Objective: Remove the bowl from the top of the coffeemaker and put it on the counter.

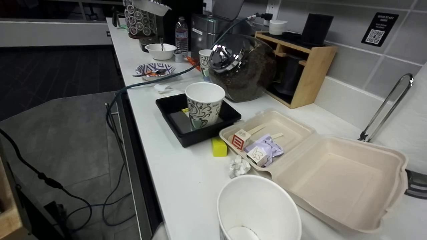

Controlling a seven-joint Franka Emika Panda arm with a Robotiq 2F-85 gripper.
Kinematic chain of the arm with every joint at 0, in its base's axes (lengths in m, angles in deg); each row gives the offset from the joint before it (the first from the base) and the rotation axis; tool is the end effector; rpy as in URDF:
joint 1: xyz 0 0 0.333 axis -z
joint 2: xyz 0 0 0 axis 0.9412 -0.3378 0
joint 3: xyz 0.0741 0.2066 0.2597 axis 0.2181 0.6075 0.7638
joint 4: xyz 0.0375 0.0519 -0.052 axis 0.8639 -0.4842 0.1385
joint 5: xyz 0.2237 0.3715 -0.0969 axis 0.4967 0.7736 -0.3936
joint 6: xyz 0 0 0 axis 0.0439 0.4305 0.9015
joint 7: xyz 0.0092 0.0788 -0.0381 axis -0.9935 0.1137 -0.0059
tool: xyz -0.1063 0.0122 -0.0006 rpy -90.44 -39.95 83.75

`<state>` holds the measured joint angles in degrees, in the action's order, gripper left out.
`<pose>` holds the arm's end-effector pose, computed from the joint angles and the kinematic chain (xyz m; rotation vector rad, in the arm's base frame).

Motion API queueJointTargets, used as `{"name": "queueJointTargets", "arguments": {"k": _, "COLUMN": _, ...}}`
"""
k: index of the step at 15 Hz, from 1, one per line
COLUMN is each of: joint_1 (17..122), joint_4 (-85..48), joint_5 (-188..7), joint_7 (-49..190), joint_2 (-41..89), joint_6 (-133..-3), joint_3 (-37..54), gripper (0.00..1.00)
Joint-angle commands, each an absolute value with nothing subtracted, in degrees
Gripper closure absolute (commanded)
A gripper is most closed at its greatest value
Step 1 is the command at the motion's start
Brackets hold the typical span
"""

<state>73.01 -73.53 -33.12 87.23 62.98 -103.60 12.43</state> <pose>0.4694 -0.0773 0.4620 -1.9177 1.4553 -0.7880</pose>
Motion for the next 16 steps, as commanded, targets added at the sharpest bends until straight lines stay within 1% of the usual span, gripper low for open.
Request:
{"name": "queueJointTargets", "arguments": {"k": 1, "joint_1": 74.6, "joint_4": -72.5, "joint_5": -35.0, "joint_7": 90.2, "joint_2": 56.5, "joint_6": -115.4, "joint_3": 16.1, "gripper": 0.99}}
{"name": "queueJointTargets", "arguments": {"k": 3, "joint_1": 75.4, "joint_4": -72.7, "joint_5": -36.0, "joint_7": 89.5, "joint_2": 54.0, "joint_6": -116.3, "joint_3": 17.3, "gripper": 0.99}}
{"name": "queueJointTargets", "arguments": {"k": 5, "joint_1": 75.8, "joint_4": -73.4, "joint_5": -38.9, "joint_7": 88.5, "joint_2": 51.9, "joint_6": -113.6, "joint_3": 18.5, "gripper": 0.99}}
{"name": "queueJointTargets", "arguments": {"k": 8, "joint_1": 76.1, "joint_4": -74.5, "joint_5": -44.6, "joint_7": 87.2, "joint_2": 50.5, "joint_6": -107.3, "joint_3": 19.2, "gripper": 0.99}}
{"name": "queueJointTargets", "arguments": {"k": 9, "joint_1": 75.6, "joint_4": -74.3, "joint_5": -45.7, "joint_7": 86.2, "joint_2": 50.5, "joint_6": -104.4, "joint_3": 18.8, "gripper": 0.99}}
{"name": "queueJointTargets", "arguments": {"k": 10, "joint_1": 73.2, "joint_4": -74.1, "joint_5": -47.2, "joint_7": 86.0, "joint_2": 50.6, "joint_6": -101.9, "joint_3": 16.4, "gripper": 0.99}}
{"name": "queueJointTargets", "arguments": {"k": 11, "joint_1": 73.9, "joint_4": -73.6, "joint_5": -45.6, "joint_7": 83.3, "joint_2": 51.0, "joint_6": -99.3, "joint_3": 17.5, "gripper": 0.99}}
{"name": "queueJointTargets", "arguments": {"k": 12, "joint_1": 72.7, "joint_4": -73.2, "joint_5": -43.9, "joint_7": 80.8, "joint_2": 51.4, "joint_6": -96.6, "joint_3": 16.8, "gripper": 0.99}}
{"name": "queueJointTargets", "arguments": {"k": 16, "joint_1": 72.3, "joint_4": -71.8, "joint_5": -44.5, "joint_7": 76.4, "joint_2": 50.3, "joint_6": -89.3, "joint_3": 17.3, "gripper": 0.99}}
